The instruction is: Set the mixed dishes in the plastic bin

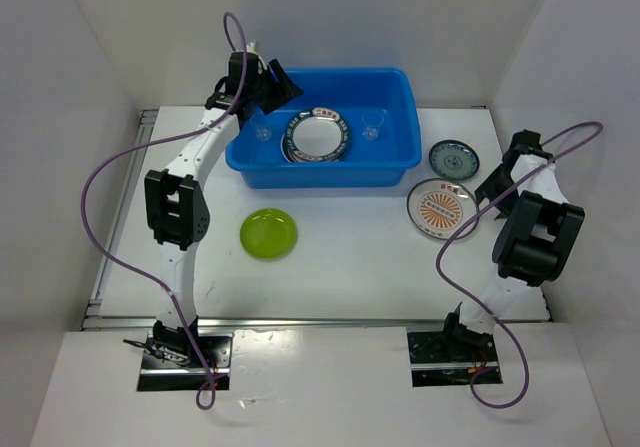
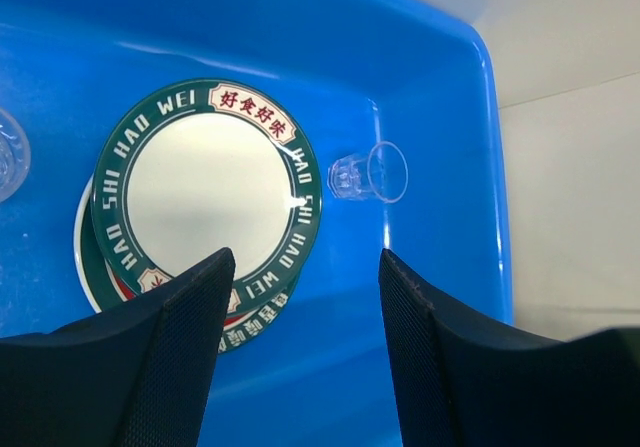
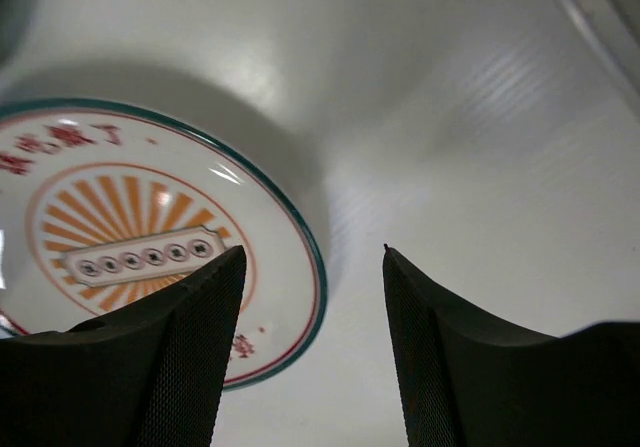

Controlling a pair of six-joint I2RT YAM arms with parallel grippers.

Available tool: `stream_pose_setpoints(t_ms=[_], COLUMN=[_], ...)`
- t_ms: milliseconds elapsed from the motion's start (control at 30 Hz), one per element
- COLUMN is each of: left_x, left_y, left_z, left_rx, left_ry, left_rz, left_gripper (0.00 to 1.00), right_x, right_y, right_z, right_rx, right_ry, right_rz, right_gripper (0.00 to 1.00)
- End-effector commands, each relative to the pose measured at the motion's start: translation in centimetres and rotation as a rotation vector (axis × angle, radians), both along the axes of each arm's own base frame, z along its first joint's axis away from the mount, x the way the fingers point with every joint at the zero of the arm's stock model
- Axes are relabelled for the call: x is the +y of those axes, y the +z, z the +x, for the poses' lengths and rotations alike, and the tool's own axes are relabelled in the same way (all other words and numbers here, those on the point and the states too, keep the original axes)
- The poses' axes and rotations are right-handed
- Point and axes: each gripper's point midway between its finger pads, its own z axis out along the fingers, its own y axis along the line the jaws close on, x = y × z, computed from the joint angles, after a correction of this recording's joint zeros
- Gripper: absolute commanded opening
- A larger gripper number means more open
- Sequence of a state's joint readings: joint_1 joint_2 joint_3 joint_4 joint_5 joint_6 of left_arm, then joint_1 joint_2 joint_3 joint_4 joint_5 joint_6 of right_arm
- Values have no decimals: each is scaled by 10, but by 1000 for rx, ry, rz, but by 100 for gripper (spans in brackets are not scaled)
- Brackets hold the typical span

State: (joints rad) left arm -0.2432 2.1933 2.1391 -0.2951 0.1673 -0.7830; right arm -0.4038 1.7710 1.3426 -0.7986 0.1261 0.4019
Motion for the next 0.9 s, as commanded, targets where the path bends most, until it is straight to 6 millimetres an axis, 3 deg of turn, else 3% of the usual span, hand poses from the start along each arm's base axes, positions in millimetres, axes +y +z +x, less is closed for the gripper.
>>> stream_pose_setpoints(t_ms=[0,233,533,867], left_x=[6,18,14,26], left_y=[33,32,27,22], left_z=[-3,2,1,2], left_rx=[-65,-63,-48,-38], left_ry=[-34,-36,-51,-33], left_rz=[-19,-30,-44,-42], left_gripper=[67,67,67,67], right_x=[10,34,44,49], right_y=[-20,-45,-47,-17], right_z=[-11,-23,-28,-21], right_rx=[14,-15,-58,-268], right_ry=[7,16,0,-74], right_rz=[87,217,244,215], right_gripper=[63,58,42,20])
